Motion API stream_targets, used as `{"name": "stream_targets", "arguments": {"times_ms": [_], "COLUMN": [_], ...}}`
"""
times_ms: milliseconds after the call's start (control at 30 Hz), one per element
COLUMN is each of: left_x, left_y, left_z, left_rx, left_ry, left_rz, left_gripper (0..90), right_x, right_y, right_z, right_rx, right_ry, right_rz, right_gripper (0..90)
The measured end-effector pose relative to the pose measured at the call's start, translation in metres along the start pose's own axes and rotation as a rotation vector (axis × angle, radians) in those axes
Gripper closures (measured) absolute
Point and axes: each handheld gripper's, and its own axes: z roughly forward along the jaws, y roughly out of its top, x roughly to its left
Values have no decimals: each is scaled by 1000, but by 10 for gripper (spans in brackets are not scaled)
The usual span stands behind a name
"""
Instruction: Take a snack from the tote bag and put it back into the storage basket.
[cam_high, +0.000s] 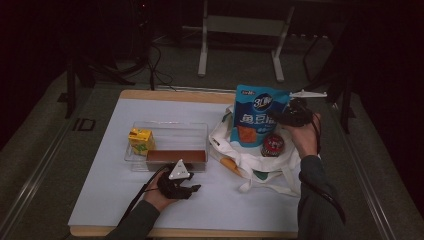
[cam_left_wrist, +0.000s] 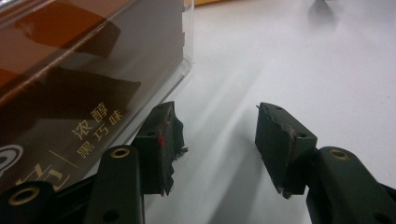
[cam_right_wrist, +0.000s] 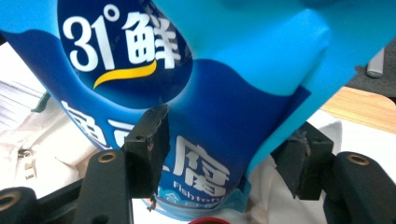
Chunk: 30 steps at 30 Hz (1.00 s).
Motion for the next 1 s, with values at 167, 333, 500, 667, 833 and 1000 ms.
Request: {"name": "stream_targets", "arguments": {"times_ms": [167,333,500,667,833,1000], "left_x": [0,0,0,0,0,0], "left_y": [0,0,0,0,0,0], "left_z": [0,0,0,0,0,0], "left_rx": [-1,-1,0,1,2,3], "left_ry": [-2,-3,-3,-4,-4,-3], "left_rz": [0,2,3,4,4,7], "left_gripper": [478,478,472,471,470,469], "right_x": [-5,-10,-13,-12,-4,5], "right_y": [2,5,5,4,8,11], "right_z": [3,5,7,8,7,9], "right_rx": [-14,-23,-28,-37,-41,-57], "right_ry": [28,62,108,160,183,202], "right_rz": [19,28,34,36,-7,-17], "right_gripper": [399,401,421,450,466,465]}}
